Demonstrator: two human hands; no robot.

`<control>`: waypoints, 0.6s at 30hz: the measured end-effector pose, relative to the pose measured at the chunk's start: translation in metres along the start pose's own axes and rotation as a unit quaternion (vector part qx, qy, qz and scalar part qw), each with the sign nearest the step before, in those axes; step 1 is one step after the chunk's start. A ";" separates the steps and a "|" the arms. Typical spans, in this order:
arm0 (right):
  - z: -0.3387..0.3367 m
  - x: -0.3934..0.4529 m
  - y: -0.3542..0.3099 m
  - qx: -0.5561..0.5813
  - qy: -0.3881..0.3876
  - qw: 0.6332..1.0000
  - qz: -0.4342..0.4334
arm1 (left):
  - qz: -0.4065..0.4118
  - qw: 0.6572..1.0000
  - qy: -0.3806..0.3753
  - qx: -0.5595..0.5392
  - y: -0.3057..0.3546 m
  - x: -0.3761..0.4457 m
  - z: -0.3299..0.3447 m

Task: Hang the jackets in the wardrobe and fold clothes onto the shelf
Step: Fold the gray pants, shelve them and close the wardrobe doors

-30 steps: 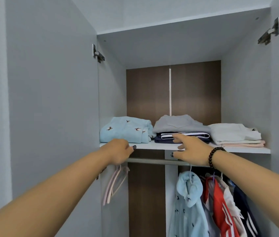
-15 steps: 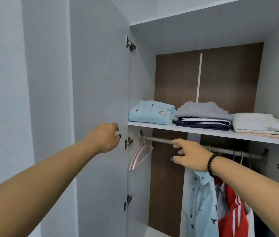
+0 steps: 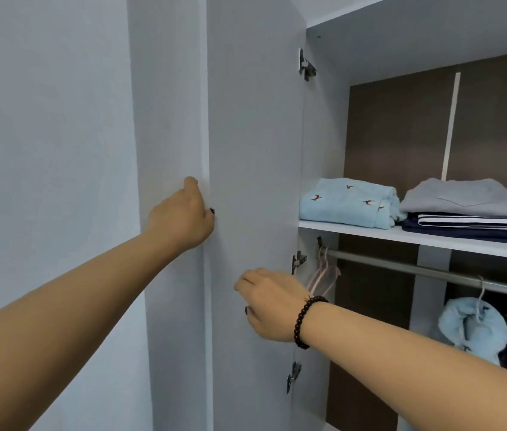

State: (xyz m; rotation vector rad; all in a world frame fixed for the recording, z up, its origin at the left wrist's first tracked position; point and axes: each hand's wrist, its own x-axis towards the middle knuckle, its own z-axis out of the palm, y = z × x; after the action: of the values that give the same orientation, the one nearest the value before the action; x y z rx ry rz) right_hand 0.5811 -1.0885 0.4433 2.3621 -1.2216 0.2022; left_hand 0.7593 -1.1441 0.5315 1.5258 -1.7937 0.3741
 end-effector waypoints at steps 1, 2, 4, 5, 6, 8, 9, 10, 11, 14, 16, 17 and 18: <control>0.007 0.011 -0.007 -0.018 0.004 0.999 -0.030 | 0.011 1.000 -0.011 -0.007 -0.002 0.006 0.003; 0.013 0.022 -0.013 -0.035 0.006 0.998 -0.057 | 0.020 0.999 -0.026 -0.020 -0.004 0.011 0.005; 0.023 0.038 -0.023 -0.063 0.007 0.993 -0.099 | 0.023 0.996 -0.057 -0.071 -0.005 0.019 0.011; 0.028 0.045 -0.027 -0.072 0.010 0.991 -0.112 | 0.022 0.993 -0.066 -0.093 -0.006 0.021 0.013; 0.032 0.050 -0.029 -0.080 0.012 0.989 -0.121 | 0.025 0.992 -0.069 -0.106 -0.006 0.021 0.016; 0.044 0.059 -0.030 -0.089 0.009 0.989 -0.119 | 0.033 0.992 -0.050 -0.108 -0.007 0.019 0.026; 0.049 0.063 -0.028 -0.091 0.009 0.990 -0.105 | 0.037 0.994 -0.028 -0.100 -0.008 0.018 0.031; 0.054 0.066 -0.026 -0.096 0.009 0.991 -0.089 | 0.039 0.995 -0.006 -0.091 -0.009 0.016 0.035; 0.058 0.068 -0.024 -0.106 0.007 0.991 -0.076 | 0.039 0.996 0.011 -0.084 -0.010 0.015 0.038; 0.067 0.067 -0.028 -0.139 0.011 0.989 -0.047 | 0.039 0.995 0.032 -0.087 -0.011 0.013 0.042; 0.076 0.060 -0.035 -0.154 0.025 0.988 -0.022 | 0.044 0.994 0.037 -0.096 -0.010 0.010 0.042; 0.081 0.056 -0.036 -0.166 0.035 0.985 -0.015 | 0.051 0.993 0.041 -0.098 -0.009 0.009 0.043; 0.084 0.050 -0.034 -0.183 0.042 0.982 -0.015 | 0.059 0.992 0.043 -0.100 -0.007 0.006 0.043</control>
State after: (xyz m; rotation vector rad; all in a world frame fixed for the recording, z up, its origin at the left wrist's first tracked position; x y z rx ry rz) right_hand 0.6317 -1.1478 0.3749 2.0320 -1.0791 0.0596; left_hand 0.7513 -1.1782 0.5048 1.2504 -1.7998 0.3027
